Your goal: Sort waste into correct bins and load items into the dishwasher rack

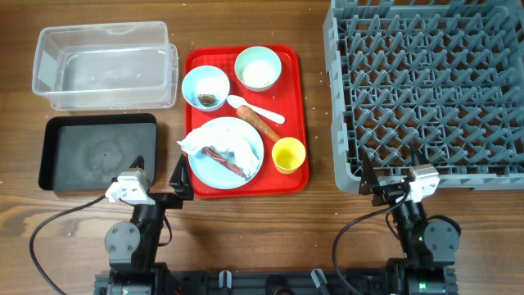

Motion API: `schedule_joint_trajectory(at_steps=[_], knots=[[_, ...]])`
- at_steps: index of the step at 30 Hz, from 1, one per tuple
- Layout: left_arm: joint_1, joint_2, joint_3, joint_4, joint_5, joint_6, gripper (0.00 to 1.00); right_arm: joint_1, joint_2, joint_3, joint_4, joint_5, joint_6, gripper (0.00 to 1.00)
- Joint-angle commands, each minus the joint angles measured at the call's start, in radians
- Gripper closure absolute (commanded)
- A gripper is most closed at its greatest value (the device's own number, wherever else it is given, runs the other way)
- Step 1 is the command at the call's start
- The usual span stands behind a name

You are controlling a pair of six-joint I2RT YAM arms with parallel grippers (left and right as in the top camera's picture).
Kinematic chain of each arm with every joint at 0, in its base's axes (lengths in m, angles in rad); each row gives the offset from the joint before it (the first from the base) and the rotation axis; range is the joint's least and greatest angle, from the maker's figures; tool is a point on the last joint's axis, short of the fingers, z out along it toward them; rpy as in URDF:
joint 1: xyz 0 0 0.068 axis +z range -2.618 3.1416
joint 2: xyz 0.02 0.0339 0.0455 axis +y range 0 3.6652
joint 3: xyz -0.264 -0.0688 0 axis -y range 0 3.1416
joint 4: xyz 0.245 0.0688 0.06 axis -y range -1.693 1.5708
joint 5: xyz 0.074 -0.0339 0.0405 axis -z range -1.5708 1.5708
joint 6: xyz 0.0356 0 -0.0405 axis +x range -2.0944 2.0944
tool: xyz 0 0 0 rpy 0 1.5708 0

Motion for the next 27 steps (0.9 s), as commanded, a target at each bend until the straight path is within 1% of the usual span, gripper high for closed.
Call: schedule_joint_trajectory(at_steps=[1,13,19,22,27], knots=[[0.006,-0.008,-0.005,-0.005,-0.010,0.006,0.00,0.005,-0.008,-0.003,0.003,-0.010,-0.018,0.00],[0.006,-0.008,-0.005,-0.005,-0.021,0.006,0.00,0.005,-0.008,-0.003,0.007,-0.013,-0.016,0.00],[0.006,-0.008,-0.003,0.021,0.025,0.006,0.00,0.005,-0.008,0.002,0.009,-0.117,0.001,0.00],[0.006,-0.006,0.037,0.020,0.032,0.006,0.00,0.005,-0.008,0.037,0.006,-0.126,0.013,0.00],[0.006,0.073,0.185,-0.064,0.032,0.010,0.00,0.005,-0.006,0.135,-0.016,-0.126,0.013,0.00]])
